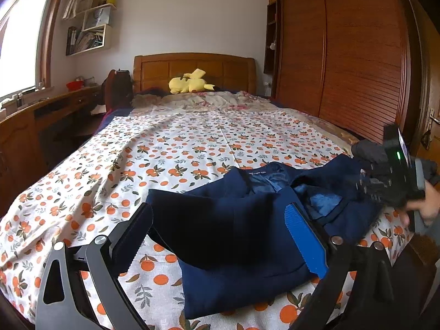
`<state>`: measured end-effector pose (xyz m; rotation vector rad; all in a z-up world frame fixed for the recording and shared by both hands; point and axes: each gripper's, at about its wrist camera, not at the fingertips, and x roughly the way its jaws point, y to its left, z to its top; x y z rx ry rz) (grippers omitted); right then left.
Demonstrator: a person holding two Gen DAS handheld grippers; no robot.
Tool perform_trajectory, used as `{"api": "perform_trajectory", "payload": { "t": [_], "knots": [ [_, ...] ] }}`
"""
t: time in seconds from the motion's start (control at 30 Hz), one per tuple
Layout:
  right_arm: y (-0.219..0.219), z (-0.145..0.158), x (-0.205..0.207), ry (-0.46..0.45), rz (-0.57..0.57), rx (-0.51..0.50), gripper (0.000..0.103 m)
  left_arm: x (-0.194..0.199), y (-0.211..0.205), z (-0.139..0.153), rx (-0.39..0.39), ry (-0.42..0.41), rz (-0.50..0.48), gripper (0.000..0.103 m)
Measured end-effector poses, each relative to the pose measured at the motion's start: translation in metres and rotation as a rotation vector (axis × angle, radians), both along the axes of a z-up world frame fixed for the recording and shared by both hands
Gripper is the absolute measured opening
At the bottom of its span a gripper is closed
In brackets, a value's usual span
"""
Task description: Fold large clothes
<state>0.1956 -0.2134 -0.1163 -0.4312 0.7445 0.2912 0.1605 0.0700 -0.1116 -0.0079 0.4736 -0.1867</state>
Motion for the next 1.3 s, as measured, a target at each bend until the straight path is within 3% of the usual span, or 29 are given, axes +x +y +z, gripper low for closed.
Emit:
{"api": "perform_trajectory", "payload": {
  "t": [0.23, 0.53, 0.57, 0.63, 1.0, 1.1, 1.3],
  "knots": [
    [0.024, 0.038, 0.053, -0.104, 0.006, -0.036, 0.002, -0.003, 0.008, 0.005, -0.016, -0.008, 0.013, 0.098],
    [0.045, 0.031, 0.117, -0.091, -0.044, -0.052, 0.003, -0.008, 0.015, 0.008, -0.023, -0.014, 0.029, 0.097],
    [0.045, 0.031, 0.121, -0.090, -0.054, -0.046, 0.004, -0.009, 0.016, 0.008, -0.023, -0.015, 0.030, 0.097],
    [0.044, 0.035, 0.124, -0.101, -0.077, -0.021, 0.027, -0.010, 0.017, 0.009, -0.022, -0.017, 0.032, 0.097],
    [0.044, 0.059, 0.073, -0.134, 0.045, 0.058, 0.032, -0.010, 0.020, 0.011, -0.027, -0.023, 0.045, 0.098],
    [0.042, 0.047, 0.048, -0.108, 0.088, 0.071, 0.045, -0.010, 0.020, 0.011, -0.023, -0.025, 0.047, 0.098],
    [0.042, 0.004, 0.010, 0.007, 0.157, 0.063, 0.045, -0.016, 0.023, 0.010, -0.012, -0.024, 0.068, 0.098]
  ]
}}
